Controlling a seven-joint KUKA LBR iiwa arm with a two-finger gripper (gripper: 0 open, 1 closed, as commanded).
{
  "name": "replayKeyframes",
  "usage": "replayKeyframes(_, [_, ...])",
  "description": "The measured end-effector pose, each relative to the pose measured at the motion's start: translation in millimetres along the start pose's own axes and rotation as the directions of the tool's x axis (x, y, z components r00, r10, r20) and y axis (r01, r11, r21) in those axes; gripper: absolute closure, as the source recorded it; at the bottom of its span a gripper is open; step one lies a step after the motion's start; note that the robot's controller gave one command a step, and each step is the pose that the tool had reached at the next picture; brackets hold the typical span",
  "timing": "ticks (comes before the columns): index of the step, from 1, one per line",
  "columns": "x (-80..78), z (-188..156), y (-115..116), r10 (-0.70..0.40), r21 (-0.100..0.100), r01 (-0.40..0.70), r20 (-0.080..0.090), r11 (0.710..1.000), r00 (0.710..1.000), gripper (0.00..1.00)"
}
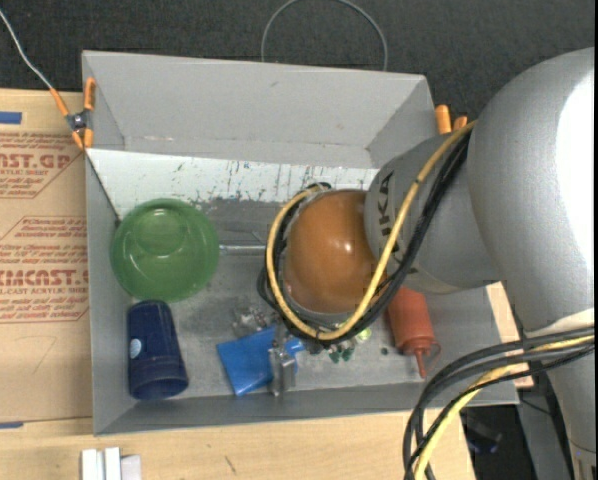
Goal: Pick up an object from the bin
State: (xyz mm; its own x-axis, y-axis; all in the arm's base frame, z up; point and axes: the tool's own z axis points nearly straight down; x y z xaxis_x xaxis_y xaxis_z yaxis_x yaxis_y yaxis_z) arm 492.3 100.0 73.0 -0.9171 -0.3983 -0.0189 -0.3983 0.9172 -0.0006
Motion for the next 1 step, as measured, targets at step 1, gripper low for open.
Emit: replayKeyframes(1, [0.0, 0.0, 0.0, 0.000, 0.000, 0.000, 0.000, 1.000, 1.000, 1.00])
